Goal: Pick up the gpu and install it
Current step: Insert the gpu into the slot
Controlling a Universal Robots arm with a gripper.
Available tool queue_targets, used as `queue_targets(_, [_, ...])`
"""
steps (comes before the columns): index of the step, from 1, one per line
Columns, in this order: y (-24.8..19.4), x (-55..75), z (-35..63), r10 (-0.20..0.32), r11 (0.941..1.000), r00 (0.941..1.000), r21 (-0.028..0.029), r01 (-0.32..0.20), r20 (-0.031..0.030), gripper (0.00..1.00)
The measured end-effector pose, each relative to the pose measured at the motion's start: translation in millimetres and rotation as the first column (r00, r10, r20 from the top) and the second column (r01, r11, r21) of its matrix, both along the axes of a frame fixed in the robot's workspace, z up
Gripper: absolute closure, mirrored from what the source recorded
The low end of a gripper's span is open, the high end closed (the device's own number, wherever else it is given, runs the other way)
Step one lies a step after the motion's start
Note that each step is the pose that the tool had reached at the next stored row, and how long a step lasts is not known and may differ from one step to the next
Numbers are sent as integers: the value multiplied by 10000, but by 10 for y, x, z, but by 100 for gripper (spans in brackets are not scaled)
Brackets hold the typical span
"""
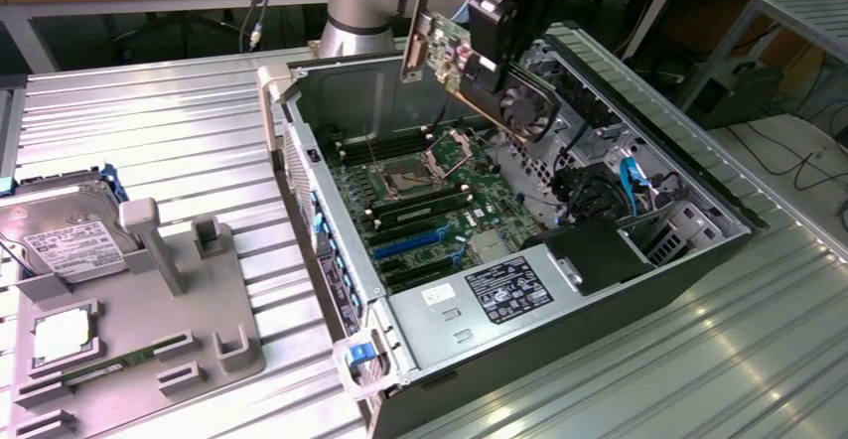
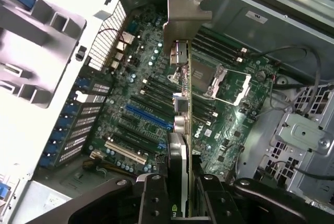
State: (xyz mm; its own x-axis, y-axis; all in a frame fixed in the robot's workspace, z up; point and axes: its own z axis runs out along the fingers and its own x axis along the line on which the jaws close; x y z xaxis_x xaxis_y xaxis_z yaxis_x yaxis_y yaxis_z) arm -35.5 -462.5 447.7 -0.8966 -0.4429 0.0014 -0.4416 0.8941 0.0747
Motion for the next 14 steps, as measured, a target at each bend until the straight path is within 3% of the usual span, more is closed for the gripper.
queue_targets(7, [-1, 0, 0, 648, 9979, 9979, 18, -648, 0, 73])
queue_targets(14, [-2, 0, 0, 1337, 9910, 9910, 51, -1337, 4, 73])
